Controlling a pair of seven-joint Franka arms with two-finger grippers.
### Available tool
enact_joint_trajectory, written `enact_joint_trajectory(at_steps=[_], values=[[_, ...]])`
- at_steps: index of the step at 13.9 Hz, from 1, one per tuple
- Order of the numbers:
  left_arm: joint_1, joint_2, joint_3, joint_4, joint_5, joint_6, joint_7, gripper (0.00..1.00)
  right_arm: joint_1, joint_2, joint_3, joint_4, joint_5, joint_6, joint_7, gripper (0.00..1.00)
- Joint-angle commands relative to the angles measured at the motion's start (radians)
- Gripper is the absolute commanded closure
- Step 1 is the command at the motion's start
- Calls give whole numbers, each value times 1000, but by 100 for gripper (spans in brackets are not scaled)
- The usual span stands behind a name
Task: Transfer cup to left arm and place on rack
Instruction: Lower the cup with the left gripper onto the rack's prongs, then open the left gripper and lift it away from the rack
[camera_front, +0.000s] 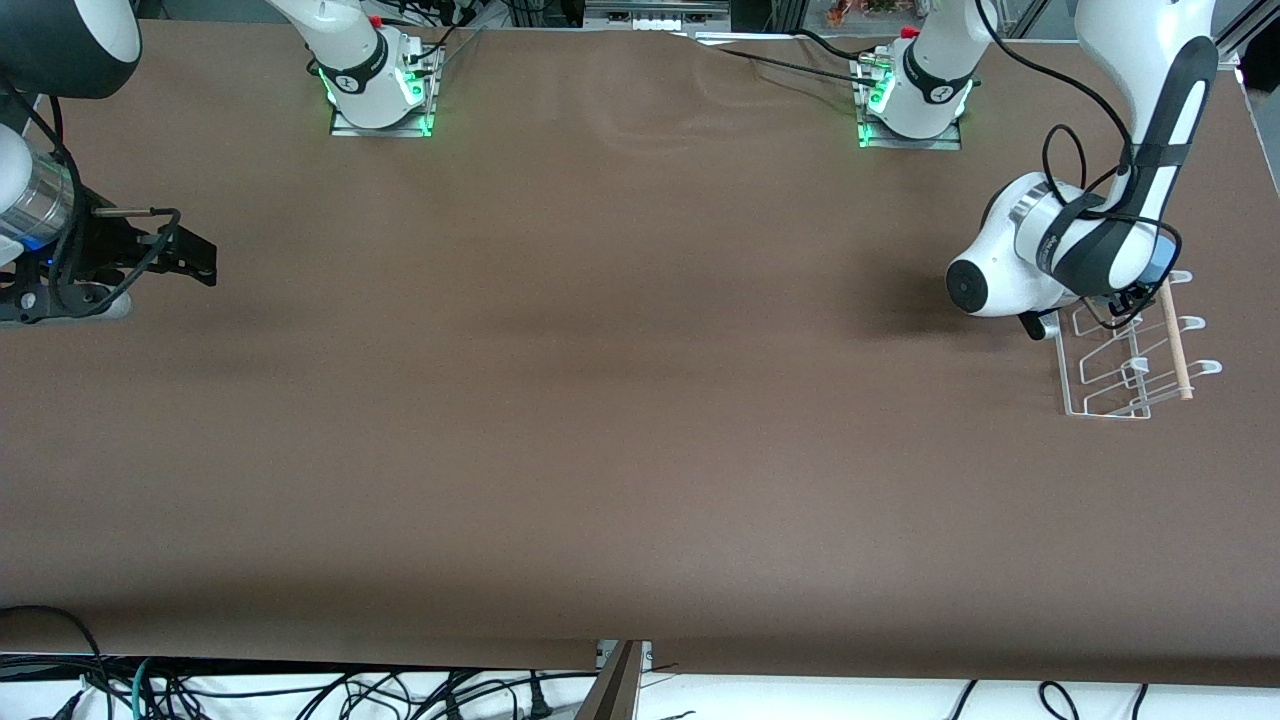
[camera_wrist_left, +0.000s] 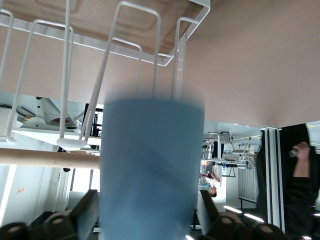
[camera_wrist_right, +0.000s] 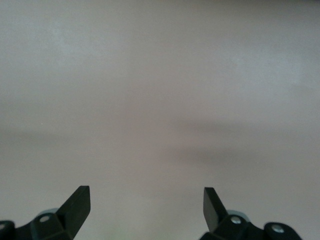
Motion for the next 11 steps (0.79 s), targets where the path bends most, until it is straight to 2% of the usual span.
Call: enact_joint_trajectory(at_steps=[1,3,4,7,9,11], values=[[23,-12,-12,26,10,7,-3,0,0,10,0,28,-12,-23,-24,0],[28,-12,-12,81,-16,3,8,0,-2,10,0,28,-9,-23,-25,0],[28,-14,-10,128,-69,-7,14,0,-2,10,-2,27,-7,-26,-27,0],[22,-17,-15,303,-340,-85,0,0,0,8,0,27,-7,-66,-27,0],[14,-17,-16,450,-570,-163,-26,0,1,8,3,27,-6,-66,-25,0],[-19,-11,-16,564,-724,-241,-201,0,0,10,3,27,-3,-63,-21,0]])
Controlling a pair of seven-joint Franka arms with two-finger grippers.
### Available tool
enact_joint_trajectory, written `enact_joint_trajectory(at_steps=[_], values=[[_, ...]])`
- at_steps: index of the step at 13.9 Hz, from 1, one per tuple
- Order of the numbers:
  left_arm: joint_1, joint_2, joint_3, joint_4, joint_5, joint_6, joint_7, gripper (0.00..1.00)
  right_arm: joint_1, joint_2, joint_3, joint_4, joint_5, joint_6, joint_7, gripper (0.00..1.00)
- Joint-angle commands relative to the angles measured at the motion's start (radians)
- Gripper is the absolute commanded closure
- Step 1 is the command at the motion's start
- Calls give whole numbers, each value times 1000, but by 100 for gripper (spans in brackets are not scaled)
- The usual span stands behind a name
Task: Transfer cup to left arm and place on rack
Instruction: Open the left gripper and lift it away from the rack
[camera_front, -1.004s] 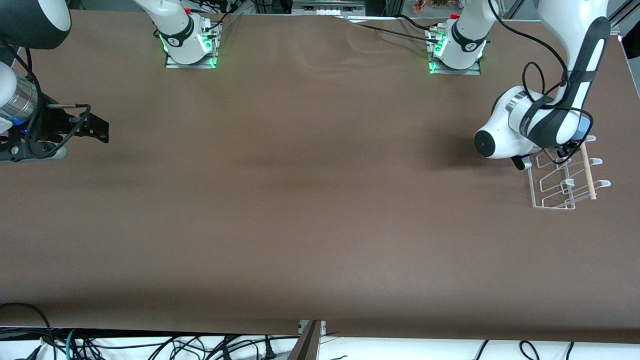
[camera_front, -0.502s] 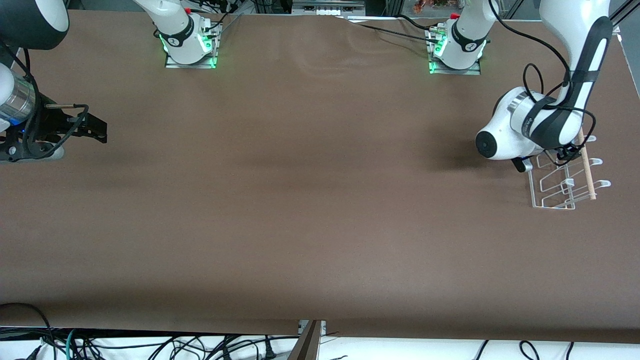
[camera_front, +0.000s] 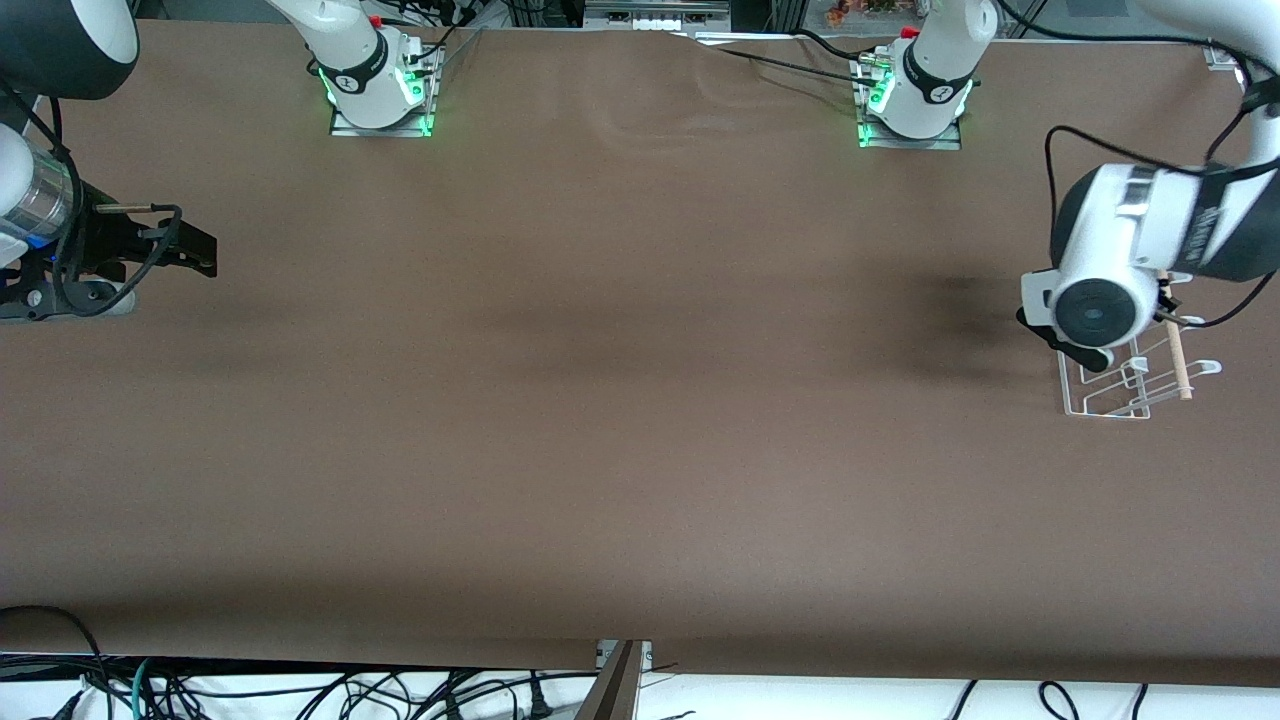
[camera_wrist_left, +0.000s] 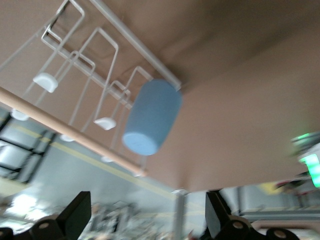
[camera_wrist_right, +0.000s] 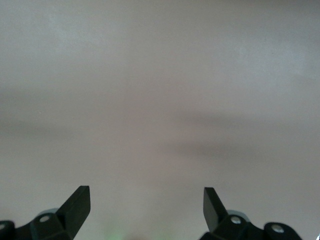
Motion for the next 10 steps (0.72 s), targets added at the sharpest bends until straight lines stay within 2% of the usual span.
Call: enact_joint_trajectory(at_steps=[1,3,5,6,8,10], values=[[-52,13,-5,148,-165,-90,-248,0,1,8,3,26,-4,-23,-2,0],[-85,12,-5,230,-242,-90,-381,0,2,8,5,26,-6,-24,-1,0],[-85,15,-2,351,-334,-84,-391,0,2,9,5,28,-6,-14,-4,0],[-85,9,4,379,-380,-67,-387,0,1,9,5,29,-6,-11,-7,0],[-92,-74,10,357,-403,87,-394,0,2,11,5,45,-4,-11,-5,0],[-91,-203,37,190,-477,263,-394,0,1,11,5,48,-6,-11,-5,0]])
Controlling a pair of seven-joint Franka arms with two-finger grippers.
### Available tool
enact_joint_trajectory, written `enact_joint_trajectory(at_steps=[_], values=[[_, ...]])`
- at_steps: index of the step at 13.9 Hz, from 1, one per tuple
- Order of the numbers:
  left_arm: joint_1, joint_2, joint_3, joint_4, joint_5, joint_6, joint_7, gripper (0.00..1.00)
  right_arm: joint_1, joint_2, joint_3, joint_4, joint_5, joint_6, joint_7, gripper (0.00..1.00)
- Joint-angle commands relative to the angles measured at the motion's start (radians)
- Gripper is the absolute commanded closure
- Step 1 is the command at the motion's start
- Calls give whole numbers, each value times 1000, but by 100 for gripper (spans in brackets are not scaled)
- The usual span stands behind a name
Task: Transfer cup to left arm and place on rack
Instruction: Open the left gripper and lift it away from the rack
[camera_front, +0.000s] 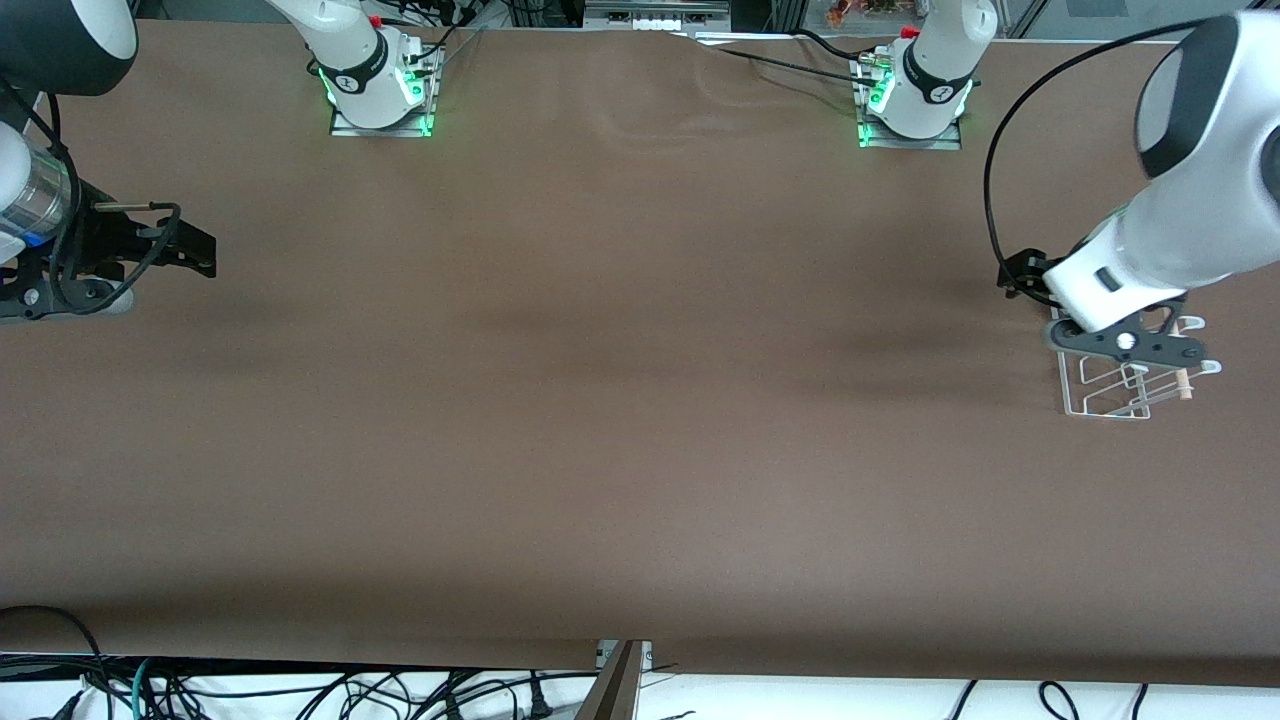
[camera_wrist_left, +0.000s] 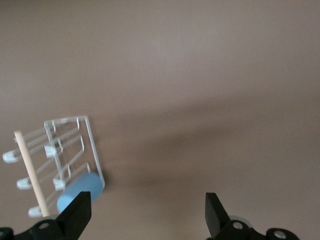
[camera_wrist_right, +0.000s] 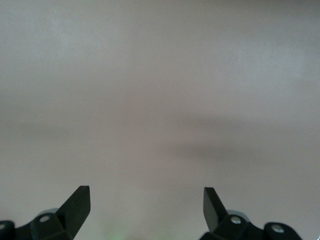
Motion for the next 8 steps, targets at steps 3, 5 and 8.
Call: enact_joint_trajectory(at_steps=[3,5,8], values=[[5,-172,60,-267,-87,174,-2,0,-5,20,-3,33,-4,-6,-7,0],[-49,-180,112,-267,-86,173,-2,0,-7,20,-3,33,-1,-5,-7,0],[-83,-189,157,-283,-87,179,-1,0,-4,20,-2,33,0,-5,-5,0]])
